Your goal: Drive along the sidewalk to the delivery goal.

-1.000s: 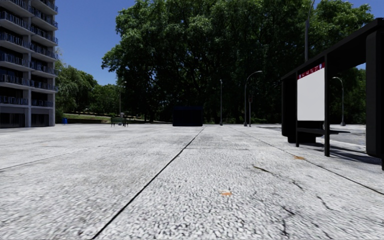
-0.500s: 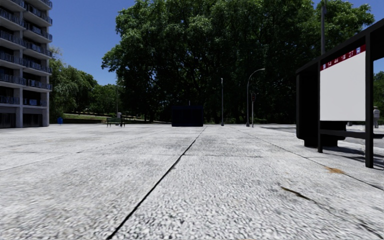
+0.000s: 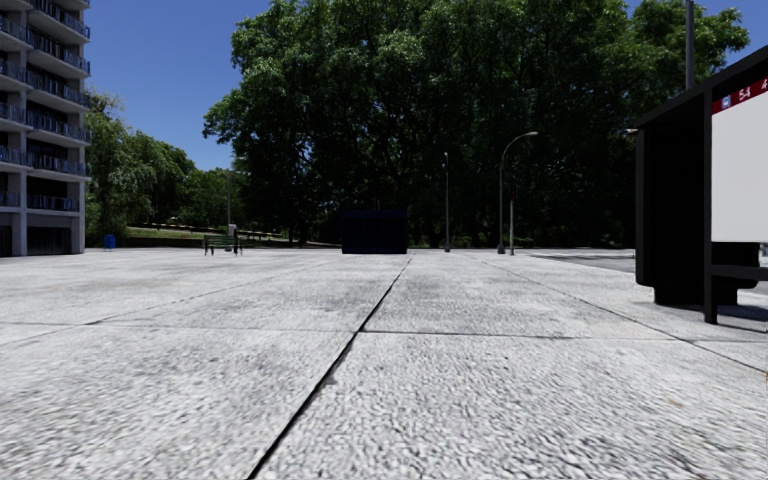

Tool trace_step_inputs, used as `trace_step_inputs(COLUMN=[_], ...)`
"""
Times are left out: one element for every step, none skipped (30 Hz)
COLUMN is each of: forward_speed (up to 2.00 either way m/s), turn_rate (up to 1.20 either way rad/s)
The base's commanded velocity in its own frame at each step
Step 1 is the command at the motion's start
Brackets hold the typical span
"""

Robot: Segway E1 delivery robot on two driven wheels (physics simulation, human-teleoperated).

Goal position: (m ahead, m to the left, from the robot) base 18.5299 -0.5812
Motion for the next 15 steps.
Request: trace_step_inputs(forward_speed=[2.00, 2.00, 2.00, 2.00, 2.00, 2.00, 2.00, 2.00, 2.00, 2.00, 2.00, 2.00, 2.00, 2.00, 2.00], turn_rate=[0.00, 0.00, 0.00, 0.00, 0.00, 0.00, 0.00, 0.00, 0.00, 0.00, 0.00, 0.00, 0.00, 0.00, 0.00])
